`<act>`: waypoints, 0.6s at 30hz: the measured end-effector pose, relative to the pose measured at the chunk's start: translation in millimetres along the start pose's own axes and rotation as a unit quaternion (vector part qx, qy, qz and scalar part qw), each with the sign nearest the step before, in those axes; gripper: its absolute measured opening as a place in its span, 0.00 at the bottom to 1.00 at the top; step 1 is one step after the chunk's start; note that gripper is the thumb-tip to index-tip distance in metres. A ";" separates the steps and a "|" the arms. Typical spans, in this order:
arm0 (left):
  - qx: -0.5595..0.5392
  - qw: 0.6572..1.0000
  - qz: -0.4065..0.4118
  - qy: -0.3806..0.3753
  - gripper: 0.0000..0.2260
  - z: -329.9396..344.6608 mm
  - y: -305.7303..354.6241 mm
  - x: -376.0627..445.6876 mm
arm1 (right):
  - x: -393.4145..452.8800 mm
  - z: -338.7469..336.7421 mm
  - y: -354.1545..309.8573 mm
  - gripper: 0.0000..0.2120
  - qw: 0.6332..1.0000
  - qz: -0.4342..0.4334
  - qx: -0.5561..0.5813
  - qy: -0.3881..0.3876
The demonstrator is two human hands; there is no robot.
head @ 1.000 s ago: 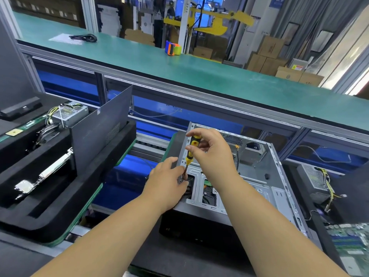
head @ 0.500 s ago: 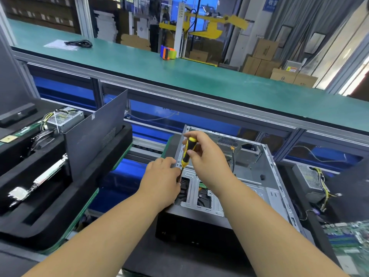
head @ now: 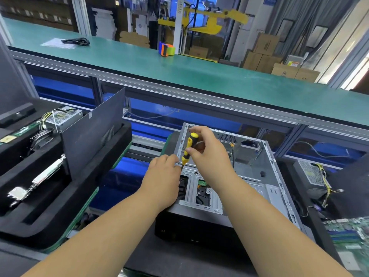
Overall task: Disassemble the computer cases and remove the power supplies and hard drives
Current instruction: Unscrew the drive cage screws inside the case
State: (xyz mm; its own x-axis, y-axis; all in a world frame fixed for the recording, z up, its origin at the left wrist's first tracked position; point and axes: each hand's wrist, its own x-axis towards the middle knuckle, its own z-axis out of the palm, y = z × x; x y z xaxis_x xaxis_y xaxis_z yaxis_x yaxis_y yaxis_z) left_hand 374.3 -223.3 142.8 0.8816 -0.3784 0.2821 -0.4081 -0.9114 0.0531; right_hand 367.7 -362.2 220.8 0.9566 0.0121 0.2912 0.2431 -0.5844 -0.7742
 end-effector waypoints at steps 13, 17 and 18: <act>-0.031 0.999 -0.017 -0.005 0.06 -13.4 -5.1 2.1 | -2.7 -15.1 0.1 0.17 0.989 -0.006 0.129 0.066; -0.190 0.979 -0.072 -0.003 0.04 -21.7 -8.5 2.5 | -4.8 -21.2 3.0 0.17 0.981 0.008 0.166 0.099; -0.231 0.969 -0.092 -0.002 0.03 -22.8 -7.9 2.5 | -5.9 -22.8 4.0 0.16 0.979 0.017 0.170 0.108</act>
State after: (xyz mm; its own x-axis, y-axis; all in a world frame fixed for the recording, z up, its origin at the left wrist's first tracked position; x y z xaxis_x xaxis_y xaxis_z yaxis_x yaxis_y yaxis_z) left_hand 374.3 -213.3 165.0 0.9501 -0.2178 0.2233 -0.3055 -0.7944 0.5250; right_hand 359.4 -383.1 228.8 0.9176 -0.1956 0.3459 0.2867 -0.2769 -0.9171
